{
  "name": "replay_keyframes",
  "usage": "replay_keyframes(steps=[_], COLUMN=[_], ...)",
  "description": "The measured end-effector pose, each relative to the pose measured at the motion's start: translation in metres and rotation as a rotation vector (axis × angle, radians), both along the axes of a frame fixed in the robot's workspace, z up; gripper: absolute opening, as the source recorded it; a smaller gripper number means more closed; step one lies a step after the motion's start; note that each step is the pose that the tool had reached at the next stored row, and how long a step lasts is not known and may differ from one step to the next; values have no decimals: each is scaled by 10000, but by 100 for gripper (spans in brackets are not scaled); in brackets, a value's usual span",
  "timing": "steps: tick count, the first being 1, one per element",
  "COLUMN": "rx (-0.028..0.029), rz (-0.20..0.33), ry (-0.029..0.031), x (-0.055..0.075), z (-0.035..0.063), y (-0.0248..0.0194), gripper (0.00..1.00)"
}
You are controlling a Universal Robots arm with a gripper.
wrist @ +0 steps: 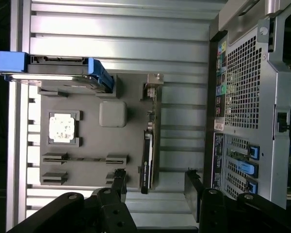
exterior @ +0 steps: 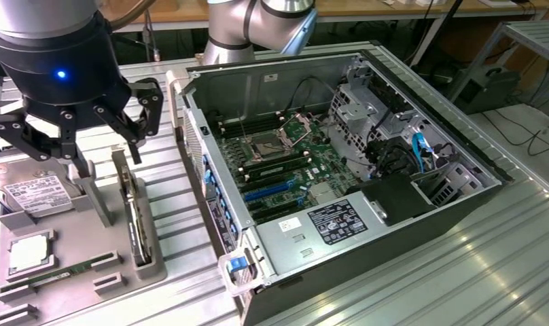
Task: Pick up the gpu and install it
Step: 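Pick up the gpu and move the gpu toward the slot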
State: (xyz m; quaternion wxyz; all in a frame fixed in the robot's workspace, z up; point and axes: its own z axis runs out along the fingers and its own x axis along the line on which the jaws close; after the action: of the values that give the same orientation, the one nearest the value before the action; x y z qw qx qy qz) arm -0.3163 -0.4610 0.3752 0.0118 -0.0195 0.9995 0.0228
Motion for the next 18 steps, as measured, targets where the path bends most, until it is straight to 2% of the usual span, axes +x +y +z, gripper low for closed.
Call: replay_keyframes(steps=[11, 18], rx=[6, 7], rz=[0, 0], ry=[6, 14], x=[1, 0], z=[-83, -241], y=[4, 4], gripper=[60, 60])
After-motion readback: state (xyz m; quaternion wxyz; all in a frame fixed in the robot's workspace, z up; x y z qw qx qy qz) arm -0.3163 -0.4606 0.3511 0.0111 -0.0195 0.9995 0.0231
